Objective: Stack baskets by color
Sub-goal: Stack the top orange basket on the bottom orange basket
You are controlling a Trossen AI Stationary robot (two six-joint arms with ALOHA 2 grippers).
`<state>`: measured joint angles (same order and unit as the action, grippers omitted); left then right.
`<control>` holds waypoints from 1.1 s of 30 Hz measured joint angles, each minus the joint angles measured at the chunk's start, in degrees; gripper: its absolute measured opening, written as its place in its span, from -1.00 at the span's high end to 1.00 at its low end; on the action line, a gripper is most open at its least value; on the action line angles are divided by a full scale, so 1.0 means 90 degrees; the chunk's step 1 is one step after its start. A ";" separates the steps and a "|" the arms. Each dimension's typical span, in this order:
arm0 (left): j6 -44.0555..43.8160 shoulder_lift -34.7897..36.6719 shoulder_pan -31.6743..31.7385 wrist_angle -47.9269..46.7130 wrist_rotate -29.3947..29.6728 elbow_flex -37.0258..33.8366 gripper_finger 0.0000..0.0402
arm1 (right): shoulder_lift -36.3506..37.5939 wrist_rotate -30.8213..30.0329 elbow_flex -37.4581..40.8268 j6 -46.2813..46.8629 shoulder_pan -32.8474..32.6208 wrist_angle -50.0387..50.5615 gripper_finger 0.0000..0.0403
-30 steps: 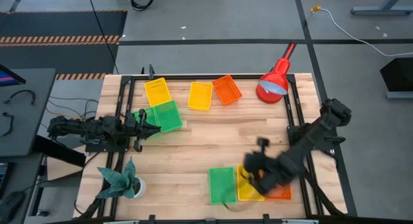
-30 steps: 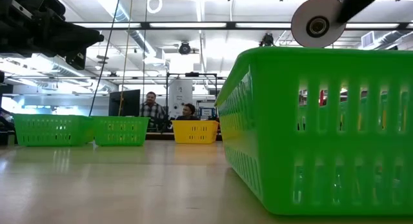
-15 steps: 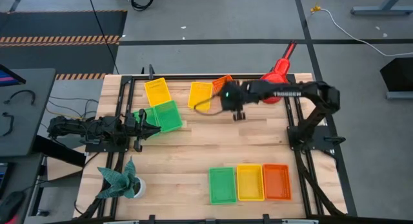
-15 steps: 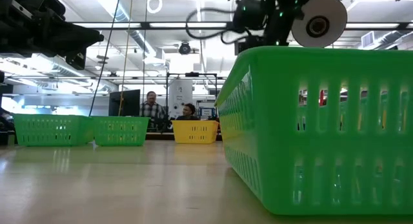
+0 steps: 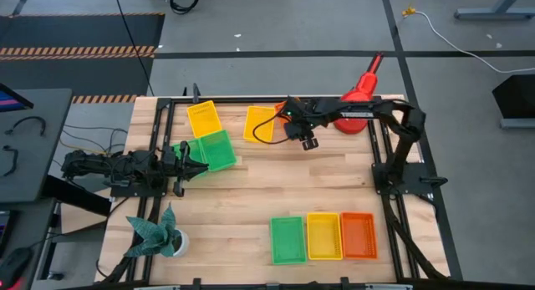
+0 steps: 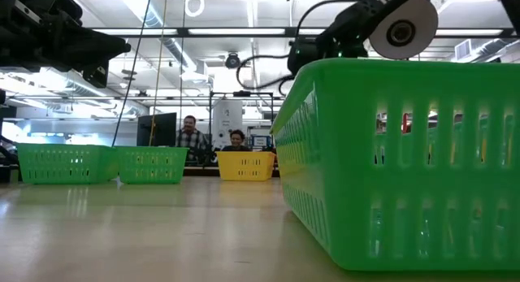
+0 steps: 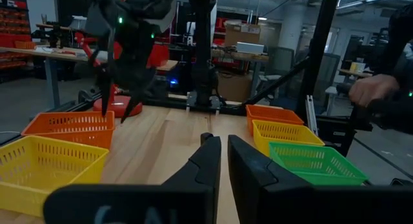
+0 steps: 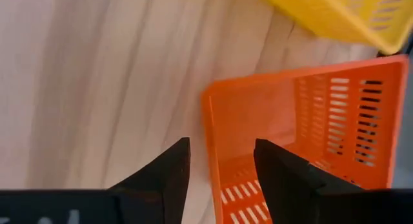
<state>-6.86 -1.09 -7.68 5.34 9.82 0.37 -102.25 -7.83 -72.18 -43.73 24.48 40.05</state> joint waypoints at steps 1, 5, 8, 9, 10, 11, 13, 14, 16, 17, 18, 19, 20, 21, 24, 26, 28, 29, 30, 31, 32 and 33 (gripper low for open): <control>-0.0001 -0.0001 0.0000 -0.0002 -0.0002 0.0001 0.84 | -0.0078 -0.0025 0.0000 -0.0033 -0.0006 0.0010 0.12; -0.0001 -0.0001 -0.0002 -0.0002 -0.0002 0.0001 0.85 | -0.0407 -0.0205 -0.0002 -0.0157 0.0007 -0.0052 0.15; 0.0001 0.0000 -0.0002 -0.0002 -0.0002 0.0001 0.84 | -0.0500 -0.0265 -0.0002 -0.0146 0.0036 -0.0074 0.29; 0.0001 -0.0001 0.0000 -0.0005 -0.0002 0.0001 0.83 | -0.0511 -0.0208 -0.0002 -0.0129 0.0039 -0.0070 0.37; 0.0001 -0.0001 -0.0002 -0.0002 -0.0002 0.0001 0.82 | -0.0520 -0.0149 -0.0002 -0.0109 0.0037 -0.0008 0.47; 0.0001 0.0001 -0.0002 -0.0002 -0.0002 0.0001 0.82 | -0.0520 -0.0118 -0.0002 -0.0061 0.0016 -0.0011 0.58; 0.0001 -0.0001 -0.0002 0.0004 -0.0001 0.0000 0.81 | -0.0513 -0.0134 -0.0002 0.0057 -0.0064 0.0007 0.82; 0.0001 -0.0001 -0.0002 0.0019 -0.0001 -0.0001 0.81 | -0.0506 -0.0196 -0.0002 0.0131 -0.0125 0.0054 0.90; -0.0001 -0.0001 -0.0002 0.0000 0.0000 0.0001 0.81 | -0.0453 -0.0428 -0.0002 0.0455 -0.0297 0.0200 0.93; -0.0001 -0.0001 -0.0002 0.0012 -0.0002 0.0001 0.82 | -0.0395 -0.0544 -0.0002 0.0692 -0.0414 0.0253 0.92; 0.0001 -0.0001 -0.0001 0.0009 -0.0002 -0.0001 0.82 | -0.0315 -0.0669 -0.0028 0.0937 -0.0549 0.0394 0.92; 0.0001 -0.0001 0.0000 0.0001 -0.0002 -0.0001 0.83 | -0.0233 -0.0782 -0.0087 0.1222 -0.0709 0.0610 0.94; 0.0000 -0.0001 -0.0002 0.0003 -0.0001 0.0000 0.84 | -0.0133 -0.0882 -0.0149 0.1528 -0.0893 0.0797 0.95; 0.0000 -0.0001 -0.0002 0.0003 -0.0001 0.0000 0.84 | -0.0029 -0.1015 -0.0232 0.1841 -0.1095 0.1020 0.96; 0.0001 -0.0001 -0.0002 0.0003 -0.0002 0.0000 0.85 | 0.0292 -0.1302 -0.0544 0.2895 -0.1711 0.1803 0.95; -0.0001 -0.0001 -0.0002 0.0003 -0.0002 0.0001 0.85 | 0.0469 -0.1330 -0.0774 0.3641 -0.2150 0.2270 0.96; 0.0000 -0.0001 -0.0002 0.0000 -0.0001 0.0001 0.83 | 0.0589 -0.1333 -0.1010 0.4363 -0.2618 0.2701 0.96; 0.0001 -0.0001 -0.0001 0.0000 -0.0002 0.0000 0.83 | 0.0630 -0.1332 -0.1113 0.4674 -0.2877 0.2845 0.96; 0.0001 -0.0001 -0.0002 0.0000 -0.0001 0.0001 0.82 | 0.0668 -0.1322 -0.1210 0.4972 -0.3133 0.2958 0.96; 0.0001 -0.0001 0.0000 0.0000 -0.0002 -0.0001 0.81 | 0.0686 -0.1265 -0.1302 0.5254 -0.3383 0.3045 0.96; 0.0001 -0.0001 -0.0002 0.0000 0.0000 0.0001 0.81 | 0.0700 -0.1166 -0.1381 0.5499 -0.3624 0.3081 0.96; 0.0000 -0.0001 -0.0002 0.0000 -0.0002 -0.0001 0.81 | 0.0702 -0.1028 -0.1470 0.5760 -0.3875 0.3084 0.96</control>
<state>-6.86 -1.10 -7.70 5.34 9.80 0.36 -95.94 -17.09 -85.41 8.11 -10.40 67.81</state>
